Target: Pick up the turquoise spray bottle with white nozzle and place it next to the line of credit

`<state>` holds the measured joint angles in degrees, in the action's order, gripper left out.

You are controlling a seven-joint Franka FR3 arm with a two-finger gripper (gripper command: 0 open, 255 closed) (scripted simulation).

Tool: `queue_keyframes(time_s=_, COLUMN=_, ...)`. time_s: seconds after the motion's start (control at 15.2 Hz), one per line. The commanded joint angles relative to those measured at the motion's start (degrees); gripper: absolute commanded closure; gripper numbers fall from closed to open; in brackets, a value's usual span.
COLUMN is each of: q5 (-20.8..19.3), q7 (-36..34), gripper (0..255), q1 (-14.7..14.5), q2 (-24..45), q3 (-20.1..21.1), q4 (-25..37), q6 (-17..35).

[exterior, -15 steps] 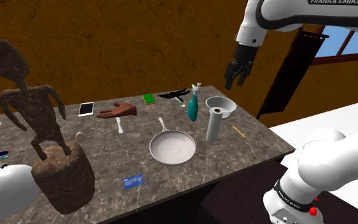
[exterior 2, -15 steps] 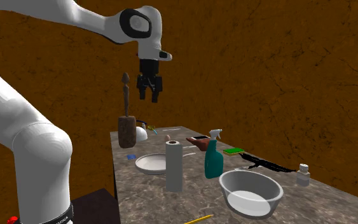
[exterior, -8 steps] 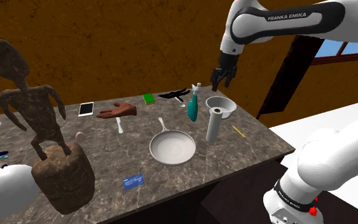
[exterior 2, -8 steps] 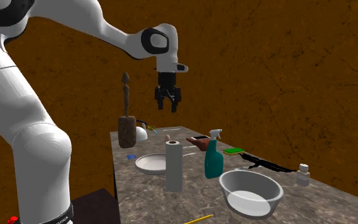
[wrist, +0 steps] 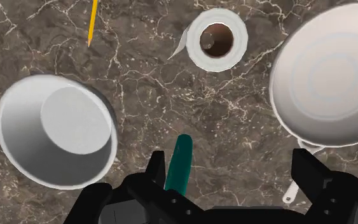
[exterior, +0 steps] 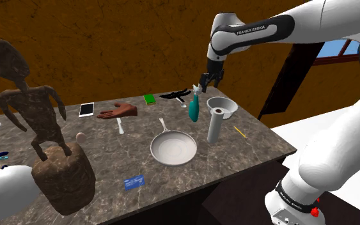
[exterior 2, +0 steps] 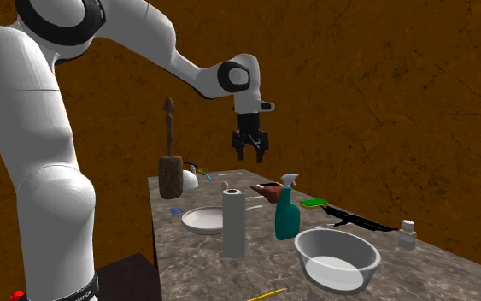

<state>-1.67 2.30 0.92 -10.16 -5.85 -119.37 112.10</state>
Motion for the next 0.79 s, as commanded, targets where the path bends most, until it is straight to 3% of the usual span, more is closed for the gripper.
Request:
queue_keyframes(time_s=0.0, q5=-0.63, q7=0.58, gripper=0, q1=0.39, q2=4.07, q3=-0.47, q4=2.47, q6=2.0)
queue_keyframes(time_s=0.53, q5=-2.32, q7=1.65, gripper=0, q1=1.56, q2=20.34, q3=-1.61, q4=15.86, q6=6.29)
queue_keyframes(time_s=0.73, q5=-2.26, q7=1.69, gripper=0, q1=1.68, q2=21.19, q3=-1.65, q4=14.66, q6=8.34)
